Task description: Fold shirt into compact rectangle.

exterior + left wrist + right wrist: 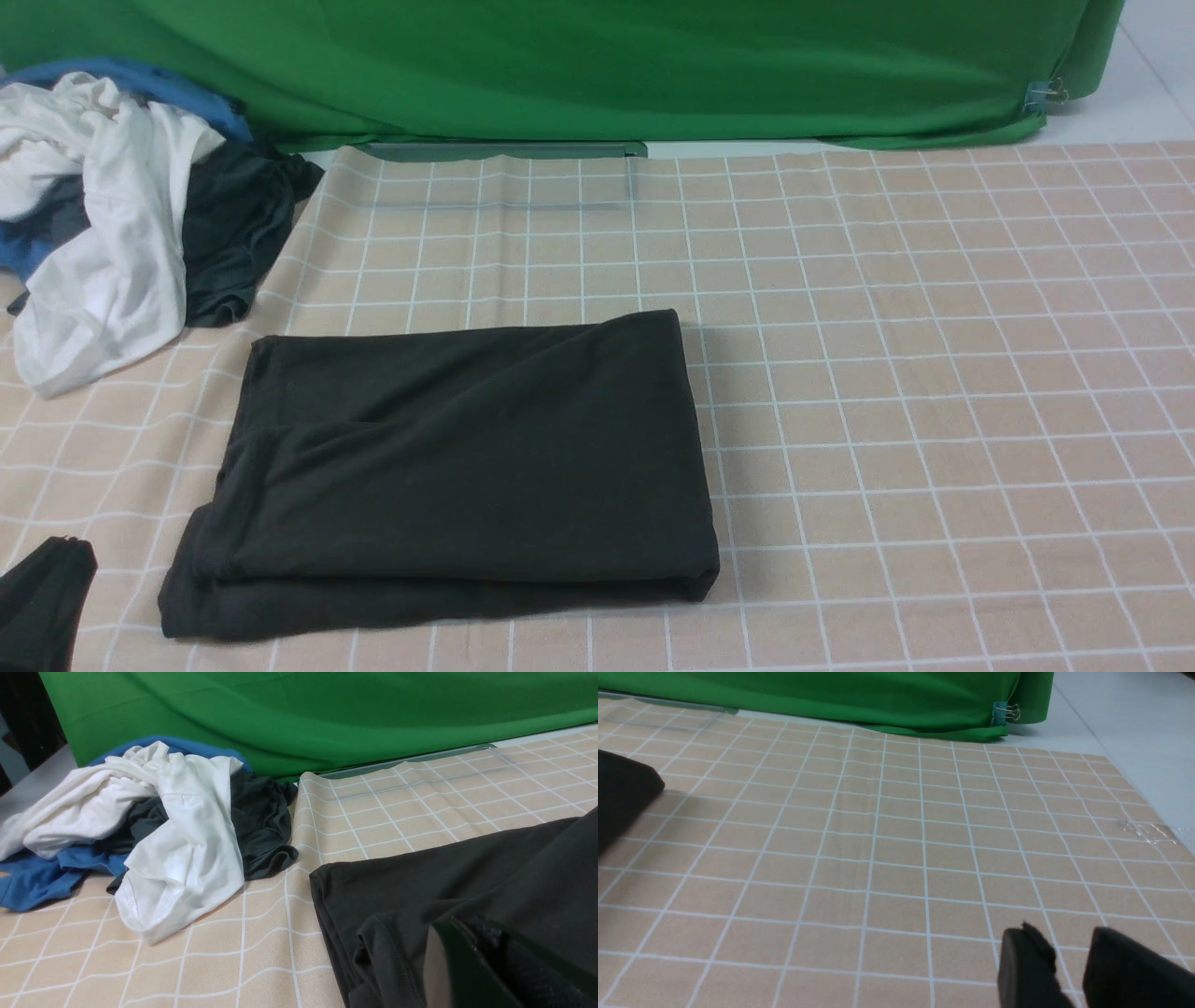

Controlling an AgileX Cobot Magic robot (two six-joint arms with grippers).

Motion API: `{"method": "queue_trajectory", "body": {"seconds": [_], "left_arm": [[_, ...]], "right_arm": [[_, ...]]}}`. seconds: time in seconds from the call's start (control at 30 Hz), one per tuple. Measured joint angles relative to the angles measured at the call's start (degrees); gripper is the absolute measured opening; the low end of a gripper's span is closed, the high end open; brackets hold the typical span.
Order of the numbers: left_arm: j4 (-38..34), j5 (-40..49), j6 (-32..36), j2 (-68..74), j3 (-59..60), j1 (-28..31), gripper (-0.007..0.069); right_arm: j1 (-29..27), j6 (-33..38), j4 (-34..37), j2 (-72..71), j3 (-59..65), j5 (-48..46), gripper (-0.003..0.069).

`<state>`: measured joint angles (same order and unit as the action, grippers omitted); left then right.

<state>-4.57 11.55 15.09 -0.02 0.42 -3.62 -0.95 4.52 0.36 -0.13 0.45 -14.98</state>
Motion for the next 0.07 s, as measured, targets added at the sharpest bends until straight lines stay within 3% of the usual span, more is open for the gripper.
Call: {"method": "queue_trajectory", "body": {"seconds": [0.07], "left_arm": [[0.00, 0.00, 0.06, 0.00, 0.00, 0.00, 0.0018]], "right_arm": [[0.00, 0.00, 0.00, 0.00, 0.00, 0.00, 0.0237]]}}
